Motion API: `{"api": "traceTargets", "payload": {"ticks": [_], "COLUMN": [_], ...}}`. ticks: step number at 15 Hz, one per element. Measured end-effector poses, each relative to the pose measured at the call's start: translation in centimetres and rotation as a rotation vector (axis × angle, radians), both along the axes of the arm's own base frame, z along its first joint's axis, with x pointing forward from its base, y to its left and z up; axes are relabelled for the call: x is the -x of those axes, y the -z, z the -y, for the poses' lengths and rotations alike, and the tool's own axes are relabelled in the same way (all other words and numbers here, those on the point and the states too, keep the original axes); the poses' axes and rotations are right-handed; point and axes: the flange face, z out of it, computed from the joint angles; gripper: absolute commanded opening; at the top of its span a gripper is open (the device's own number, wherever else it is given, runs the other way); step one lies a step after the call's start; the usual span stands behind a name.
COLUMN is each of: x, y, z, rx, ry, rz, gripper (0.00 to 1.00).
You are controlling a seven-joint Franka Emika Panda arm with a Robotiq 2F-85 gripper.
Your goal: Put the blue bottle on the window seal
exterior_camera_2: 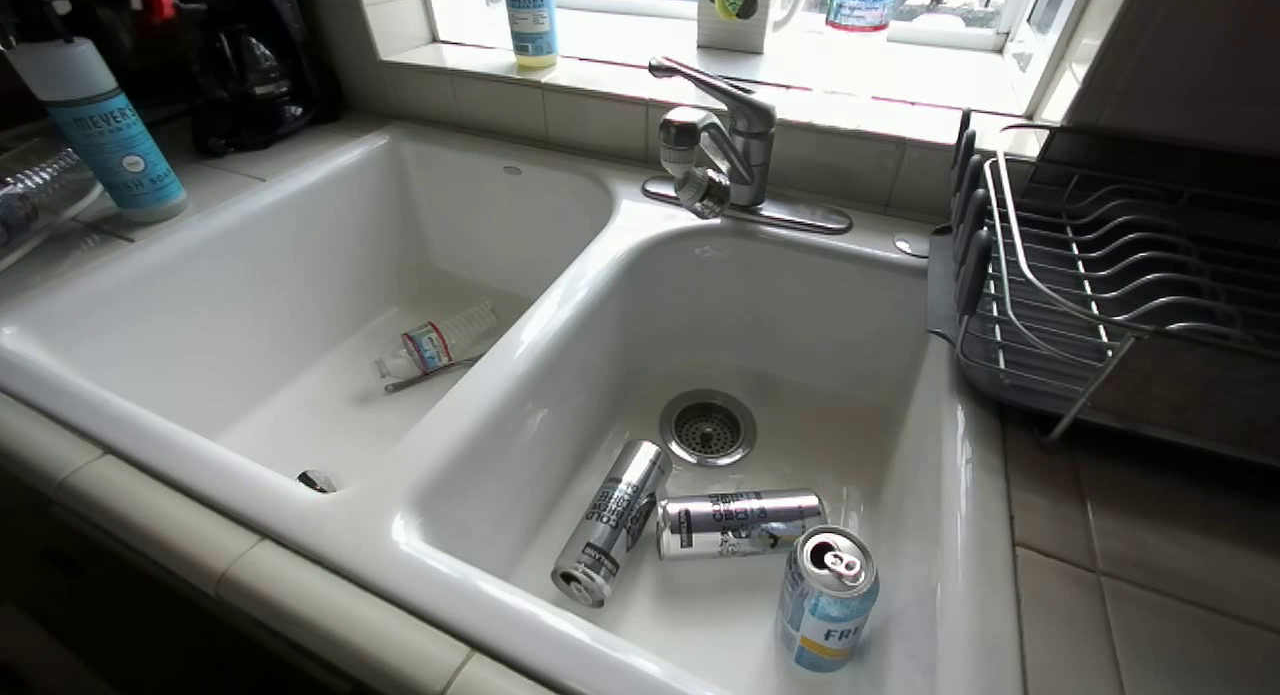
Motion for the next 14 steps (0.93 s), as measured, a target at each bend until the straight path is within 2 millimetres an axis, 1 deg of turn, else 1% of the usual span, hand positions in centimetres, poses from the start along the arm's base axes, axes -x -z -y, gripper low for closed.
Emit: {"api": "traceTargets", "payload": {"ticks": [1,2,7,9,11,14], "x": [-0.1,-0.1,-0.1,0.2,0.6,0.9], "y": [-0.1,-0.1,-0.3,-1.3,-2.9,-5.0], "z": [0.0,0.0,0.1,0.2,0.5,1.8], "rx": [-0.002,-0.002,-0.004,-0.013,-0.025,-0.035], "ry": [0.001,0.002,0.002,0.014,0.042,0.126], "rz": [0.002,0.002,0.006,0.021,0.042,0.061], "gripper": [0.05,0.07,0.07,0.07,0.07,0.07]}}
